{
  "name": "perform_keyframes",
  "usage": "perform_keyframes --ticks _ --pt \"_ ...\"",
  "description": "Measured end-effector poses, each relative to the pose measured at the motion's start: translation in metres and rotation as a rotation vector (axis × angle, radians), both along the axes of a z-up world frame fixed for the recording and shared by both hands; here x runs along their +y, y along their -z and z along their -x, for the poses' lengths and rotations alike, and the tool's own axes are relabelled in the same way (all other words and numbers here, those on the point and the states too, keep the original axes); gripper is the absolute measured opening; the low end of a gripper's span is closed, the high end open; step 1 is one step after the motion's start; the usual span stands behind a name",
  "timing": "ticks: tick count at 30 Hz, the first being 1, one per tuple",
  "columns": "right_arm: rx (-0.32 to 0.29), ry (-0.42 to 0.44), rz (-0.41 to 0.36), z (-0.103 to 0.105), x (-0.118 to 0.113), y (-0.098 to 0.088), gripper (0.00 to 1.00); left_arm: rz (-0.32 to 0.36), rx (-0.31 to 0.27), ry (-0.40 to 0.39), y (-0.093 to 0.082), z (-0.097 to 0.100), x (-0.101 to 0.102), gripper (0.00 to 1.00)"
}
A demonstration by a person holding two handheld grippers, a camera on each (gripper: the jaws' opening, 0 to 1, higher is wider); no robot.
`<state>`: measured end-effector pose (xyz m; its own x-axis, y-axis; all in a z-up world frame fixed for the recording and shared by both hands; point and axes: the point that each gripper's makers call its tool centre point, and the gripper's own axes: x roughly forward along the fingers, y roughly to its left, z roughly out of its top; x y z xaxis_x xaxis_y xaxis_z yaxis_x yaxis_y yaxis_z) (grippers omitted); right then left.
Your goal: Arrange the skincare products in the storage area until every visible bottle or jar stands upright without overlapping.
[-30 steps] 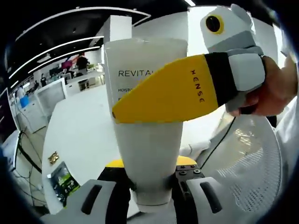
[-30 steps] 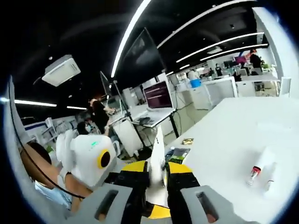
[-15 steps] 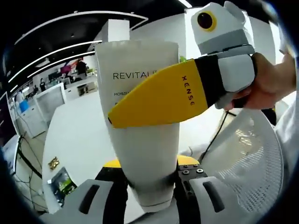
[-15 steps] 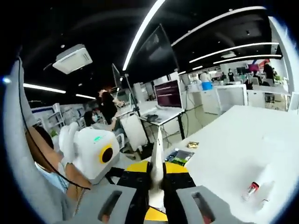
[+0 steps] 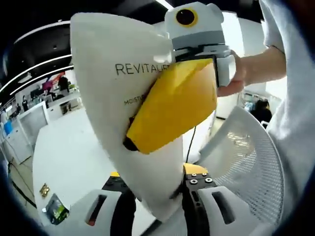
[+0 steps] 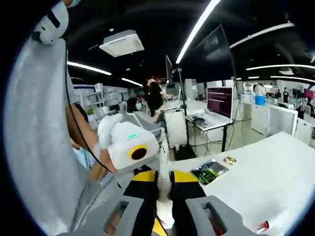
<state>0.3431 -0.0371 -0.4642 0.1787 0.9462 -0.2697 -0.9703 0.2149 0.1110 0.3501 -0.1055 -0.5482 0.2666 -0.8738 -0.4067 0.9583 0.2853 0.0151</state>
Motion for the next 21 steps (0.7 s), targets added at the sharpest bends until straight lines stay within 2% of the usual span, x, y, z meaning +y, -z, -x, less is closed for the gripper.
perform_keyframes --ticks 4,6,8,10,14,18,21 --pt "0.017 -0.039 0.013 0.006 0.002 0.003 0.01 -0.018 -0.008 0.061 0.002 0.009 -0.002 0.32" --pt "0.004 -0.073 0.018 0.012 0.006 0.004 0.01 -0.027 -0.004 0.078 0.004 0.012 -0.002 0.31" --pt "-0.010 -0.098 0.019 0.015 0.008 0.006 0.01 -0.044 -0.012 0.085 0.006 0.013 -0.001 0.29" --pt "-0.012 -0.099 0.014 0.014 0.008 0.008 0.02 -0.050 0.028 0.072 0.008 0.013 0.000 0.28" --pt "-0.044 -0.132 0.011 0.020 0.007 0.010 0.03 -0.066 0.011 0.073 0.011 0.014 0.000 0.25" --pt "-0.027 -0.116 0.020 0.024 0.004 0.019 0.05 -0.127 0.008 0.079 0.021 0.017 0.002 0.23" --pt "-0.013 -0.097 0.023 0.025 0.004 0.020 0.06 -0.139 0.013 0.088 0.023 0.019 0.002 0.21"
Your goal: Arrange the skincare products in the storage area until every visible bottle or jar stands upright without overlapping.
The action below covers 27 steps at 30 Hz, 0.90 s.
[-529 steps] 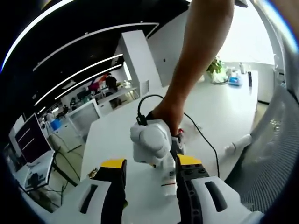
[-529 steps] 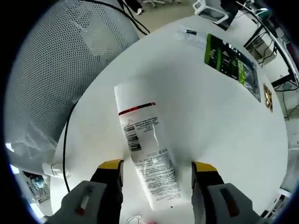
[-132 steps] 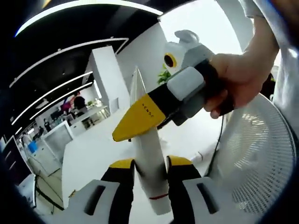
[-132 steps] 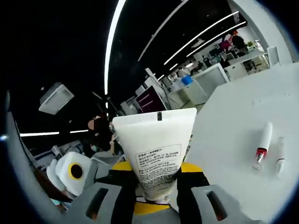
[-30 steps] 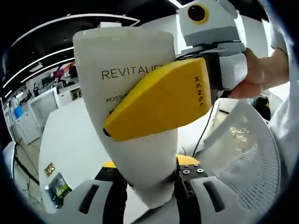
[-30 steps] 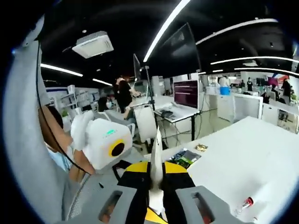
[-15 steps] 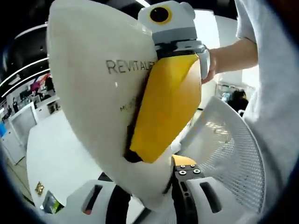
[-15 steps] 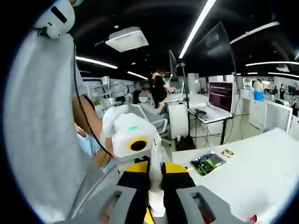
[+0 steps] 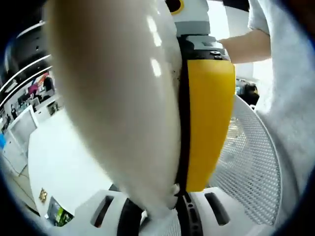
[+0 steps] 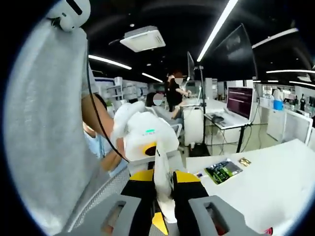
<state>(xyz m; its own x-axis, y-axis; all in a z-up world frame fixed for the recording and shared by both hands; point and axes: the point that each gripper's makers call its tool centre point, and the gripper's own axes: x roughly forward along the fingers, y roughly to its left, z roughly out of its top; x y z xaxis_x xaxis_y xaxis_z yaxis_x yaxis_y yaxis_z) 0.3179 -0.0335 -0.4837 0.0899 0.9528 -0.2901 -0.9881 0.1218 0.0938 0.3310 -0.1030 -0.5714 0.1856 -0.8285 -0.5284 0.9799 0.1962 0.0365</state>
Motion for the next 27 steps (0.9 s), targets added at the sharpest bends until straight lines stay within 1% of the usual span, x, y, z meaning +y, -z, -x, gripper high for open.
perform_keyframes --ticks 2,3,5,7,9,12,14,17,18,23,25,27 --pt "0.032 0.027 0.025 -0.001 -0.002 0.003 0.08 -0.011 0.009 0.006 0.002 0.002 0.000 0.20" --pt "0.073 0.045 0.048 -0.001 -0.004 0.005 0.08 -0.019 0.011 0.010 0.004 0.003 0.000 0.20" --pt "0.061 0.060 0.070 -0.002 -0.004 0.005 0.10 -0.022 0.012 0.011 0.004 0.003 0.000 0.20" --pt "0.074 0.081 0.098 -0.003 -0.005 0.006 0.11 -0.024 0.012 0.008 0.004 0.003 0.000 0.19" --pt "0.086 0.090 0.144 -0.003 -0.007 0.011 0.11 -0.042 0.010 0.008 0.008 0.003 0.001 0.19" --pt "0.069 0.067 0.233 0.000 -0.008 0.019 0.11 -0.069 0.010 0.017 0.013 0.005 0.002 0.19" --pt "0.055 0.059 0.256 0.001 -0.007 0.020 0.11 -0.072 0.010 0.021 0.013 0.006 0.002 0.18" --pt "0.063 0.057 0.298 0.001 -0.008 0.024 0.11 -0.078 0.023 0.026 0.015 0.007 0.003 0.19" --pt "0.052 0.045 0.327 0.002 -0.009 0.027 0.11 -0.083 0.039 0.031 0.016 0.009 0.003 0.19" --pt "0.083 0.063 0.317 0.000 -0.008 0.025 0.11 -0.067 0.058 0.029 0.014 0.009 0.003 0.19" --pt "0.080 0.061 0.350 0.001 -0.009 0.028 0.11 -0.073 0.060 0.032 0.016 0.009 0.003 0.19" --pt "0.057 0.049 0.388 0.002 -0.010 0.032 0.11 -0.091 0.056 0.035 0.019 0.010 0.003 0.19"
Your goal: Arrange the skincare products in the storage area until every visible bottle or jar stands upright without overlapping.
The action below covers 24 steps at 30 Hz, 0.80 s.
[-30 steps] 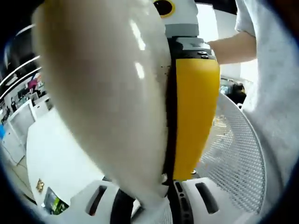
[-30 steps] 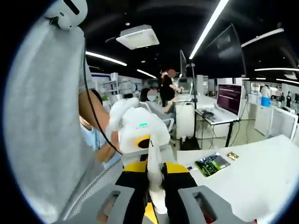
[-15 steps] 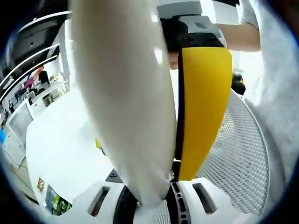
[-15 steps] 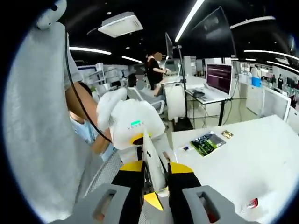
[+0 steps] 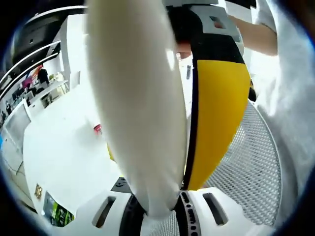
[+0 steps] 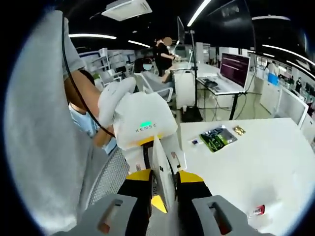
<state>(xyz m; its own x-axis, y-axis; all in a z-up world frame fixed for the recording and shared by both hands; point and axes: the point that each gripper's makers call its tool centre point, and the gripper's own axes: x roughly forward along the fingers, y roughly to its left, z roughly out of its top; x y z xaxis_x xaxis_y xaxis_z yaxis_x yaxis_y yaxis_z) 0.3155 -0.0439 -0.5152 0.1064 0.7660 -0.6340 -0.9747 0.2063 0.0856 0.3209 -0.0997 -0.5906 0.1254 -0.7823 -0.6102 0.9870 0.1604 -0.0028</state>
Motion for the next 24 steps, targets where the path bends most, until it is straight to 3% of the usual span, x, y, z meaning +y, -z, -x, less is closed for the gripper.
perform_keyframes --ticks 5,18,21,22,24 --pt "-0.062 -0.052 0.119 0.004 -0.005 0.011 0.11 -0.036 -0.003 0.011 0.006 0.002 0.002 0.19" --pt "-0.043 -0.045 0.186 0.003 -0.008 0.023 0.10 -0.091 0.000 0.018 0.016 0.003 0.006 0.18" --pt "-0.043 -0.078 0.216 0.007 -0.010 0.024 0.06 -0.101 -0.007 0.030 0.018 0.004 0.006 0.19" --pt "-0.070 -0.108 0.222 0.007 -0.009 0.024 0.05 -0.102 -0.009 0.029 0.018 0.004 0.007 0.20" --pt "-0.057 -0.096 0.231 0.006 -0.010 0.024 0.03 -0.101 -0.013 0.027 0.018 0.003 0.006 0.21"
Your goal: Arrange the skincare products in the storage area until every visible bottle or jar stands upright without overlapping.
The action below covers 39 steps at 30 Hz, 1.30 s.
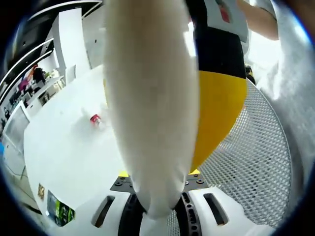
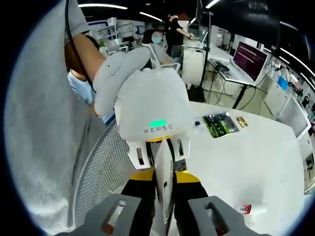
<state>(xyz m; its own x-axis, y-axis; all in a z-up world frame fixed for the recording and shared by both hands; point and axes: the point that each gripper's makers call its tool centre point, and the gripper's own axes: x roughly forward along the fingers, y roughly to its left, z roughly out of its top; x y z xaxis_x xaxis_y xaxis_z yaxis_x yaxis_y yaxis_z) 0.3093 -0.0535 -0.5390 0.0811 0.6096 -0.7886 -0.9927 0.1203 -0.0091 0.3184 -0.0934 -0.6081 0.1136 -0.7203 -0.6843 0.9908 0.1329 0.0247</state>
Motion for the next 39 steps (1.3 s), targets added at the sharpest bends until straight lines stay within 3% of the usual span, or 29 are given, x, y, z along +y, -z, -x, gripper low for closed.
perform_keyframes --ticks 7,21,28,32,37,39 --pt "-0.044 -0.018 0.037 -0.008 -0.001 -0.003 0.01 0.027 -0.070 -0.037 -0.005 -0.015 -0.002 0.24" --pt "-0.079 -0.055 0.086 -0.024 -0.003 -0.004 0.01 0.045 -0.076 -0.150 -0.006 -0.035 0.004 0.26" --pt "-0.118 -0.084 0.106 -0.035 -0.008 -0.009 0.00 0.047 -0.117 -0.234 -0.008 -0.051 0.010 0.29" --pt "-0.133 -0.069 0.107 -0.043 -0.013 -0.012 0.00 0.039 -0.125 -0.264 -0.007 -0.057 0.014 0.28" --pt "-0.127 -0.032 0.088 -0.051 -0.018 -0.015 0.00 0.040 -0.204 -0.315 -0.013 -0.073 0.021 0.38" --pt "-0.125 -0.011 0.080 -0.056 -0.019 -0.017 0.00 0.044 -0.202 -0.337 -0.014 -0.076 0.023 0.39"
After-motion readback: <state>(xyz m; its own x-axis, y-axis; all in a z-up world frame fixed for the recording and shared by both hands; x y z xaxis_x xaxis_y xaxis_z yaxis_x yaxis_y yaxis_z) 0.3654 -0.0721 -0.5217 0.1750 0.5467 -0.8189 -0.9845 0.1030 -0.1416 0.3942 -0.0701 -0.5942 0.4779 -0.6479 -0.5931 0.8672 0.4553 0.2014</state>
